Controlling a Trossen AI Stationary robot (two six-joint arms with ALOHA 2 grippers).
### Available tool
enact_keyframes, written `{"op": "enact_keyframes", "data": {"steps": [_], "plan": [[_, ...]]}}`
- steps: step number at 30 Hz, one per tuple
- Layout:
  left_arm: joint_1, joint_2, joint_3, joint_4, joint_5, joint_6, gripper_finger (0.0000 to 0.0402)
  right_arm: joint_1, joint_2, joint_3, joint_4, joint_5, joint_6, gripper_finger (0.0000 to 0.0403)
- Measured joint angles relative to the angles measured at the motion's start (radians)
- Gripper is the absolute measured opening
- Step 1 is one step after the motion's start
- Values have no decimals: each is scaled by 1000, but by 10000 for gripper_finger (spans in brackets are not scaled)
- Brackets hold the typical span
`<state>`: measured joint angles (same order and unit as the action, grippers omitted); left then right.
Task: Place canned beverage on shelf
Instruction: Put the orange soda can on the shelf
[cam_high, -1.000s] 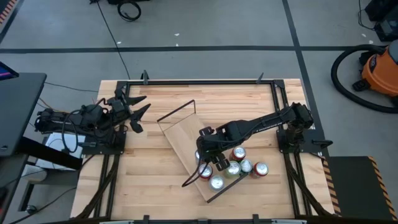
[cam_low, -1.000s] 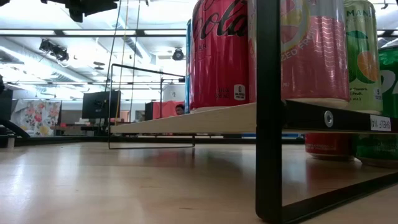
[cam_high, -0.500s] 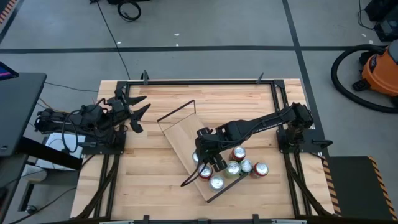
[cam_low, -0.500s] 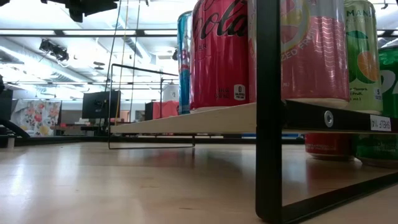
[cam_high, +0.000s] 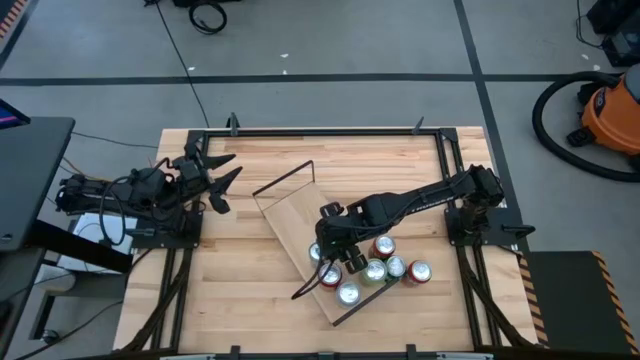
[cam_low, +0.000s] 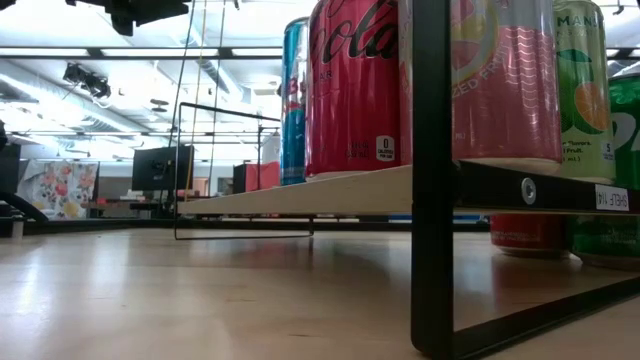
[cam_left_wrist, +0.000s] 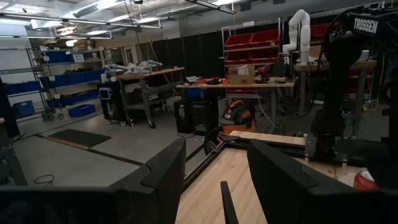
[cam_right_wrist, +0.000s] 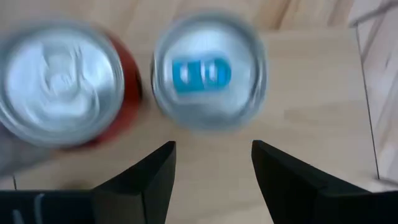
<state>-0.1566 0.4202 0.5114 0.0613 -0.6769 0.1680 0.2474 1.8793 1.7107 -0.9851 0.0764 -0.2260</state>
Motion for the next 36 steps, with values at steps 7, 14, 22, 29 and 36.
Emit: {"op": "enact_keyframes", "data": {"steps": [7, 14, 22, 29, 36], "plan": [[0, 0, 0, 0, 0, 0, 183, 0, -5, 7, -232, 154, 93, 220], [0, 0, 0, 0, 0, 0, 183, -13, -41, 38, -445, 165, 284, 220], [0, 0, 0, -16, 0, -5, 183, 30, -188, 6, -553, 162, 675, 220], [0, 0, 0, -16, 0, -24, 183, 153, -277, -138, -530, -43, 985, 220], [0, 0, 0, -15, 0, -27, 183, 297, -320, -279, -413, -120, 1229, 244]]}}
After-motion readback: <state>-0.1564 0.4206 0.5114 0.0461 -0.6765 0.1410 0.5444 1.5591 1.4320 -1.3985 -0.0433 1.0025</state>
